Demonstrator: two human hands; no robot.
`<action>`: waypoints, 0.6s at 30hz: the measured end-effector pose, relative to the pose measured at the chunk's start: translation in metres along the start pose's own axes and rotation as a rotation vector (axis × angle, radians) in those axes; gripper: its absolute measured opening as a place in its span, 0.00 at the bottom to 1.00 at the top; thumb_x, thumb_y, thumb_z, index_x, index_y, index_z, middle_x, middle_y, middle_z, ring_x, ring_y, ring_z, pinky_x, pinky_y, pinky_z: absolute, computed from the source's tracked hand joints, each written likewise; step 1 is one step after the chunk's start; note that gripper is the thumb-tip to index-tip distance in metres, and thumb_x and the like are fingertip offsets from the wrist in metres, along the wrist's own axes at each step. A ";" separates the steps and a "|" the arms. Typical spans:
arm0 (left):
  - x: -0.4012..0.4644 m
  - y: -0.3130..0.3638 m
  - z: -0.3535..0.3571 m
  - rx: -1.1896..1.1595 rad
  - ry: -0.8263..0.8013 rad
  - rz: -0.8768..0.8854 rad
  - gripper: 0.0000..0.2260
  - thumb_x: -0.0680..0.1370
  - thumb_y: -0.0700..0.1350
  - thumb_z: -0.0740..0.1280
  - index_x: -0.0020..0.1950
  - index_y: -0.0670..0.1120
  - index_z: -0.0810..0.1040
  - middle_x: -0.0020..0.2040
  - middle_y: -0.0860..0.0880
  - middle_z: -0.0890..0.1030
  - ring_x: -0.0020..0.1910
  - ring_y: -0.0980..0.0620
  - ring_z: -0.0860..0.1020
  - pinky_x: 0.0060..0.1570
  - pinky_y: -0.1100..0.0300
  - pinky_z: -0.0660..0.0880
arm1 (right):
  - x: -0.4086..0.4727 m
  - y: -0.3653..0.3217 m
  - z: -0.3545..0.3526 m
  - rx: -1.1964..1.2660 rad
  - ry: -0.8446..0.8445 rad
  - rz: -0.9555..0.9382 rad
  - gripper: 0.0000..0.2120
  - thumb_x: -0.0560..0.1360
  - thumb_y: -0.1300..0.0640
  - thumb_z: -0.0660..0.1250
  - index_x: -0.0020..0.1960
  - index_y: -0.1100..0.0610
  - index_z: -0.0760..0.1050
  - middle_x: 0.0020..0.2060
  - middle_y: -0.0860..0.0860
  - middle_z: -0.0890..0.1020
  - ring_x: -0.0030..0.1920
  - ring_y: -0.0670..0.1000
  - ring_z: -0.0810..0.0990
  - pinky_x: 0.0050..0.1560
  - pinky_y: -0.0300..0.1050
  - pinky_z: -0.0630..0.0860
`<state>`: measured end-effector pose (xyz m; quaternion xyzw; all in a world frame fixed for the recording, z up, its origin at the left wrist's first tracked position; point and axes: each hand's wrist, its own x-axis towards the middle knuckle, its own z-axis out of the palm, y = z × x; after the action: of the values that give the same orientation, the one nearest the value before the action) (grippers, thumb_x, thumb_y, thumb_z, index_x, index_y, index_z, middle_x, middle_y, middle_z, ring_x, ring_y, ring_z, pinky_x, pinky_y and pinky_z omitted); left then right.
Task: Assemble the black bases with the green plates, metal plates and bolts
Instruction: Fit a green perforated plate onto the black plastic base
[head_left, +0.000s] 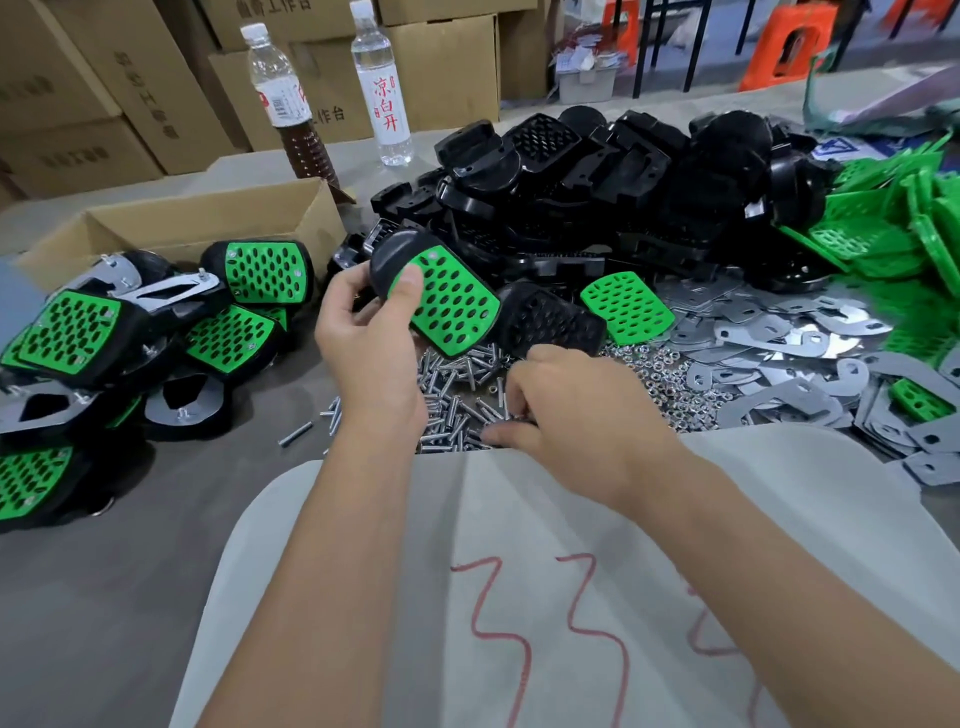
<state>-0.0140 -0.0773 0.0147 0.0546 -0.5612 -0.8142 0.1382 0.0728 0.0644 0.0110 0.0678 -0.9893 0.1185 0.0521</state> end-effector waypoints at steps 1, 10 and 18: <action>0.000 -0.001 0.000 0.008 -0.004 0.000 0.07 0.78 0.37 0.74 0.47 0.48 0.80 0.37 0.53 0.84 0.44 0.50 0.81 0.52 0.42 0.81 | 0.001 -0.002 0.000 0.003 0.004 -0.010 0.17 0.80 0.37 0.66 0.49 0.51 0.76 0.50 0.48 0.77 0.52 0.58 0.80 0.51 0.53 0.76; -0.003 -0.004 0.007 -0.044 -0.056 -0.145 0.08 0.80 0.31 0.67 0.56 0.40 0.80 0.52 0.41 0.83 0.51 0.45 0.83 0.58 0.43 0.82 | -0.012 0.028 -0.004 0.764 0.399 0.003 0.07 0.76 0.65 0.75 0.43 0.58 0.79 0.33 0.48 0.80 0.32 0.45 0.78 0.35 0.39 0.74; -0.045 -0.016 0.034 0.083 -0.473 -0.082 0.16 0.77 0.27 0.69 0.58 0.44 0.83 0.49 0.45 0.88 0.49 0.48 0.87 0.48 0.51 0.85 | -0.009 0.040 -0.011 1.047 0.817 0.065 0.08 0.77 0.65 0.73 0.46 0.52 0.83 0.38 0.51 0.85 0.38 0.52 0.86 0.32 0.43 0.82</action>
<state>0.0181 -0.0285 0.0088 -0.1092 -0.6082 -0.7856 -0.0326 0.0772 0.1071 0.0116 0.0041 -0.7034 0.6011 0.3794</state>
